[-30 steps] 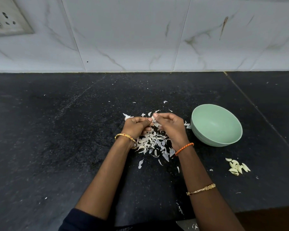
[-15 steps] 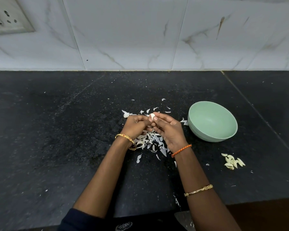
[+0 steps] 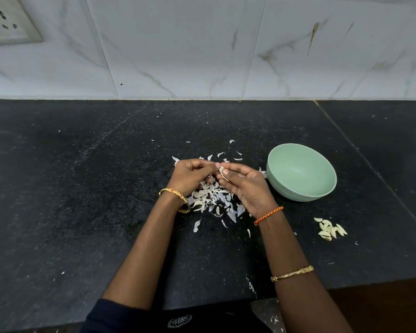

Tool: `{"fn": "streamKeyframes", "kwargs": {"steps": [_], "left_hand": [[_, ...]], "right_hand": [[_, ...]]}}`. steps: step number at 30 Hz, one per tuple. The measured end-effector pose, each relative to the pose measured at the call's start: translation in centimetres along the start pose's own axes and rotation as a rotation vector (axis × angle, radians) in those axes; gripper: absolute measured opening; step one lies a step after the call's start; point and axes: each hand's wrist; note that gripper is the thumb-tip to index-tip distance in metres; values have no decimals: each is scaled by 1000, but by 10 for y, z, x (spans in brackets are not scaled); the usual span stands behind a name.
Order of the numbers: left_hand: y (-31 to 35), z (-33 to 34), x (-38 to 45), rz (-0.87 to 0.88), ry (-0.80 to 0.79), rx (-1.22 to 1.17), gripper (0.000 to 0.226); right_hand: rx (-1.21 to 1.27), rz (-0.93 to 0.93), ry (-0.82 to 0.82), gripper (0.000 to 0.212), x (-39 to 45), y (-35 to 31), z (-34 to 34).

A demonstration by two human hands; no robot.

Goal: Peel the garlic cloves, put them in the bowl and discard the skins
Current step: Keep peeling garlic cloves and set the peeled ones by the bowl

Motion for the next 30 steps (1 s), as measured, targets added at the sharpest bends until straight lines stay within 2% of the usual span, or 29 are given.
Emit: {"fn": "streamKeyframes", "kwargs": {"steps": [4,9,16,20,22,25,30], "left_hand": [[-2,1,6,-16,36,-6,5],[-8,5,10,-74,96,-28,5],[-13,12,11,-252,160,-173,6],[-8,-6,24,-270,312,-271,6],[-5,-16,26,-273,275,-255,5],[-6,-13,21,-295,188,-180,8],[-4,-5,18,-299,131,-152,10]], "right_hand": [[-77,-33,-16,24,1,-3,0],[-112,-44,88,20,6,-2,4],[-256,-71,177,18,12,3,6],[-291,-58,245,26,14,2,-2],[-275,-65,226,30,14,3,-6],[-299,-163,205,22,14,4,-4],[-402,-372,296,10,18,-4,5]]}}
Point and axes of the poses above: each hand's wrist, its own x-axis towards the middle knuckle, its own z-axis out of the palm, y = z × x, and after that the axes turned 15 degrees about y, right-handed
